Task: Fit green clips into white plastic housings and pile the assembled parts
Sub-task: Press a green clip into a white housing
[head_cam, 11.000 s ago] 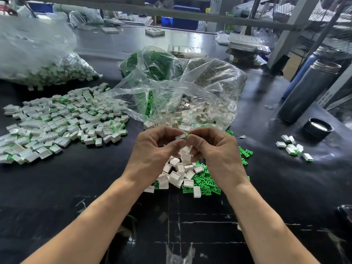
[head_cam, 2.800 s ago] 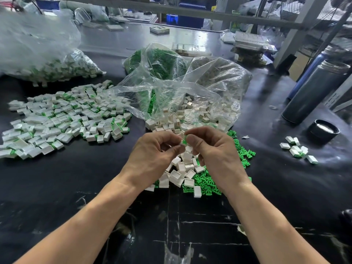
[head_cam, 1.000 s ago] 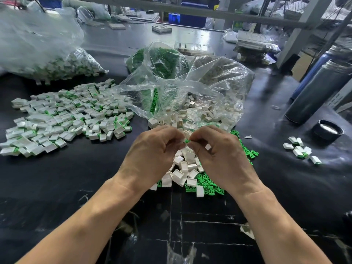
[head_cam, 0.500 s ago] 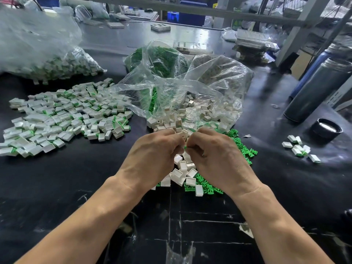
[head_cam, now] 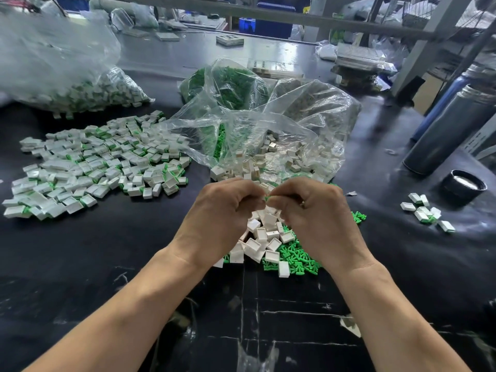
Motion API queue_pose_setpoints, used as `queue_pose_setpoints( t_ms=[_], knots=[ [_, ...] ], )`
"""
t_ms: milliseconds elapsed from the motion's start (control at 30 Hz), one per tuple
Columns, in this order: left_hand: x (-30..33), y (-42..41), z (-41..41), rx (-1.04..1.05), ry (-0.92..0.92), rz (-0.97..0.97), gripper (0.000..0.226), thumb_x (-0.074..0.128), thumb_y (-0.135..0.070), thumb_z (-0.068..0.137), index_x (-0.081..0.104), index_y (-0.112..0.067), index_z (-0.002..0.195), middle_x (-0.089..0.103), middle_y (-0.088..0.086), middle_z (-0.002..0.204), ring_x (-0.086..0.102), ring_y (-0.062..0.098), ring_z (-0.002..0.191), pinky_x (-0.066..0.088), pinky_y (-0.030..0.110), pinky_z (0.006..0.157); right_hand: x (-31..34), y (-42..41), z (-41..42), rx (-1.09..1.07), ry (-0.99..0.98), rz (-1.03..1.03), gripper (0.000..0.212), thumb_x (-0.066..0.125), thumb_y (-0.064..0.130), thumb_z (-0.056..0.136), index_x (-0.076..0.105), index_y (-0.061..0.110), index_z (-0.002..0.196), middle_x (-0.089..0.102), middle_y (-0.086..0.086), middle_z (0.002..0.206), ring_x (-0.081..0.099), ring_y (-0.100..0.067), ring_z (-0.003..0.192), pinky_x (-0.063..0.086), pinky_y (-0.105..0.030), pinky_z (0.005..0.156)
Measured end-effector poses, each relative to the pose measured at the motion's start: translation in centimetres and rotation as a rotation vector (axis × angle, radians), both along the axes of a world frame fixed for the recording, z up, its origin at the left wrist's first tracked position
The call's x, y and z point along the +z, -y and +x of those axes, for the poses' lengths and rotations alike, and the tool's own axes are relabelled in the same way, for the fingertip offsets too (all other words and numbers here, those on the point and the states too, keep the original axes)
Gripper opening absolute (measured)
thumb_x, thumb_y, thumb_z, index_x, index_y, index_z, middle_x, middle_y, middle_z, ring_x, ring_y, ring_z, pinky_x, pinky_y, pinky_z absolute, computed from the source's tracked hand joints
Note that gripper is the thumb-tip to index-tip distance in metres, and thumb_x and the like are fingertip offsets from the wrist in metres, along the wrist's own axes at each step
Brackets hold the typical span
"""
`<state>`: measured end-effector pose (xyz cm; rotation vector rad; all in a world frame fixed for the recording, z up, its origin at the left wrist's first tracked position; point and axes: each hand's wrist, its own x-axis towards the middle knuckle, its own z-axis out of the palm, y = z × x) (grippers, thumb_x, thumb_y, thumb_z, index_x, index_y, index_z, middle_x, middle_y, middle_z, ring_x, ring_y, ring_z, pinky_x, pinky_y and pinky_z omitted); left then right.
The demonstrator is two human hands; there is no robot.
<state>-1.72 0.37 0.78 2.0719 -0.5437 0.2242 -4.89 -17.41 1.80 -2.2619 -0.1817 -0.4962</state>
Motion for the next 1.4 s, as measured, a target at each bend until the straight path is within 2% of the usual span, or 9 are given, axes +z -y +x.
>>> queue_pose_setpoints(
  t_ms=[133, 300, 400, 500, 733, 1100, 1200, 1267, 1400],
  knots=[
    [-0.4, 0.2, 0.1, -0.008, -0.129, -0.2, 0.025, 0.077, -0.007, 0.089, 0.074, -0.031, 0.092, 0.075, -0.014, 0.085, 0.071, 0.006, 0.08, 0.061, 0.038, 0.079, -0.2, 0.0, 0.0, 0.002, -0.158, 0.437, 0.025, 0.062, 0.032, 0.104, 0.075, 0.021, 0.087, 0.072, -0.005, 0.075, 0.062, -0.02, 0.059, 0.051, -0.04, 0.047],
    [-0.3, 1.0, 0.0, -0.039, -0.17, -0.304, 0.014, 0.081, -0.013, 0.086, 0.074, -0.025, 0.09, 0.07, -0.005, 0.103, 0.069, 0.018, 0.093, 0.058, 0.048, 0.088, -0.4, -1.4, 0.1, 0.031, -0.344, 0.747, 0.061, 0.035, 0.056, 0.108, 0.068, 0.014, 0.078, 0.068, -0.009, 0.067, 0.051, -0.018, 0.046, 0.034, -0.022, 0.038],
    [-0.3, 1.6, -0.3, -0.087, -0.203, -0.325, 0.012, 0.08, -0.012, 0.087, 0.074, -0.021, 0.091, 0.069, -0.005, 0.109, 0.068, 0.017, 0.094, 0.057, 0.046, 0.091, -1.0, -2.3, 0.1, 0.027, -0.386, 0.73, 0.068, 0.032, 0.063, 0.106, 0.073, 0.026, 0.065, 0.061, -0.001, 0.057, 0.05, -0.014, 0.049, 0.035, -0.023, 0.045],
    [-0.3, 1.9, -0.7, -0.12, -0.196, -0.333, 0.008, 0.079, -0.014, 0.088, 0.074, -0.017, 0.094, 0.071, -0.003, 0.106, 0.069, 0.013, 0.09, 0.058, 0.037, 0.085, -1.3, -2.8, 0.2, 0.018, -0.344, 0.704, 0.061, 0.031, 0.061, 0.101, 0.079, 0.031, 0.079, 0.053, 0.006, 0.052, 0.047, -0.007, 0.046, 0.034, -0.022, 0.045],
    [-0.5, 2.5, -1.5, -0.097, -0.22, -0.388, 0.007, 0.078, -0.016, 0.091, 0.074, -0.019, 0.095, 0.075, -0.003, 0.098, 0.072, 0.02, 0.09, 0.059, 0.051, 0.083, -1.7, -3.1, 0.8, -0.132, -0.223, 0.515, 0.065, 0.025, 0.054, 0.097, 0.077, 0.014, 0.087, 0.078, -0.004, 0.089, 0.074, -0.016, 0.09, 0.059, -0.041, 0.084],
    [-0.7, 2.1, -1.1, -0.126, -0.247, -0.473, 0.007, 0.078, -0.012, 0.09, 0.075, -0.017, 0.095, 0.076, -0.001, 0.098, 0.074, 0.021, 0.091, 0.062, 0.036, 0.082, -1.5, -3.8, 0.9, -0.119, -0.058, 0.477, 0.058, 0.032, 0.03, 0.102, 0.069, 0.052, 0.063, 0.064, 0.031, 0.062, 0.061, 0.012, 0.065, 0.043, -0.006, 0.057],
    [-0.7, 2.1, -1.0, -0.111, -0.243, -0.469, 0.006, 0.078, -0.012, 0.09, 0.075, -0.014, 0.095, 0.076, 0.0, 0.098, 0.074, 0.02, 0.09, 0.062, 0.036, 0.081, -2.0, -3.7, 1.2, -0.095, -0.126, 0.518, 0.052, 0.03, 0.042, 0.1, 0.076, 0.037, 0.077, 0.073, 0.016, 0.072, 0.068, 0.002, 0.073, 0.055, -0.031, 0.069],
    [-0.6, 2.1, -1.0, -0.104, -0.247, -0.463, 0.006, 0.078, -0.013, 0.09, 0.075, -0.014, 0.095, 0.076, 0.0, 0.098, 0.074, 0.019, 0.09, 0.062, 0.037, 0.081, -2.3, -3.5, 1.3, -0.087, -0.174, 0.572, 0.052, 0.03, 0.05, 0.099, 0.077, 0.038, 0.08, 0.074, 0.015, 0.074, 0.068, 0.001, 0.074, 0.052, -0.034, 0.07],
    [-0.5, 2.1, -1.2, -0.098, -0.257, -0.423, 0.007, 0.078, -0.012, 0.09, 0.074, -0.014, 0.096, 0.075, 0.0, 0.098, 0.074, 0.017, 0.085, 0.063, 0.037, 0.079, -2.7, -3.1, 1.5, -0.051, -0.245, 0.627, 0.066, 0.031, 0.059, 0.097, 0.078, 0.012, 0.097, 0.078, -0.014, 0.098, 0.074, -0.03, 0.101, 0.055, -0.056, 0.095]
  ],
)
